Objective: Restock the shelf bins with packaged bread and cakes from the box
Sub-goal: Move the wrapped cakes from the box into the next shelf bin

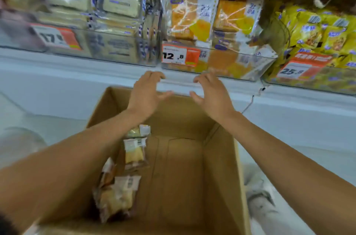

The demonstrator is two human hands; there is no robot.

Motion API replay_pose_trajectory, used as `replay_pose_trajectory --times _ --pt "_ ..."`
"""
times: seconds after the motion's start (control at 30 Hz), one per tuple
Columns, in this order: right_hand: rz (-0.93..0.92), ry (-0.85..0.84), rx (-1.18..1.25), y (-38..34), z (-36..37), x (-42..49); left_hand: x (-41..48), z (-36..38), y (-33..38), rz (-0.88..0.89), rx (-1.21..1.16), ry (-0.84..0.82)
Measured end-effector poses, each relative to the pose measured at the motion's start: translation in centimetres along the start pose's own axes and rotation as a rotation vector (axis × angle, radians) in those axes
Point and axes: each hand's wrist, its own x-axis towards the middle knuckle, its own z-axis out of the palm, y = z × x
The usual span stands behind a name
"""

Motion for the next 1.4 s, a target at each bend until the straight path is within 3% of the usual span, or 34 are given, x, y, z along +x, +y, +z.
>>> replay_pose_trajectory --times 0.1,0.2,0.37,0.57,0.73,0.83,0.93,0.97,1.03,1.13,1.23,1.4 --pt "0.094 -0.342 0.061 -1.5 5.1 -5.8 -7.5 2.2 -6.4 -0.285 -0.071 -0.291" --pt "0.16 -0.635 0.063 -1.9 10.6 -10.5 -13.4 5.1 -11.9 -0.468 -0.112 -0.466" --pt "0.316 -0.853 0.134 -2.2 17.4 -14.4 -17.6 11.3 -18.3 -0.579 -0.139 -0.566" --pt "0.406 -0.9 0.21 -1.9 22.5 -15.2 -17.2 17.3 -23.0 -0.421 0.082 -0.701" --pt "0.474 -0.893 0.289 -2.1 23.7 -14.8 -16.7 18.0 -23.3 -0.372 0.048 -0.556" --pt "0.711 -0.814 0.473 -2.2 23.4 -13.6 -14.5 15.8 -20.4 -0.651 -0.301 -0.446" --pt "0.99 -0.654 0.789 -2.9 21.9 -11.6 -12.1 11.6 -16.3 -1.11 -0.975 -0.484" --pt "1.057 -0.645 0.938 -3.2 21.3 -10.9 -11.7 10.2 -15.3 -1.178 -1.171 -0.534" --pt "1.118 -0.687 1.226 -3.9 19.9 -10.0 -11.4 7.9 -13.5 -1.184 -1.341 -0.651" --pt "1.101 -0.693 1.405 -4.8 18.0 -9.6 -11.3 5.9 -11.3 -1.087 -1.245 -0.742" --pt "1.055 -0.688 1.412 -5.3 16.6 -9.9 -11.5 5.0 -10.1 -1.023 -1.095 -0.687" --pt "1.007 -0.583 1.132 -4.4 16.4 -11.1 -14.0 6.2 -12.9 -0.966 -0.765 -0.727"
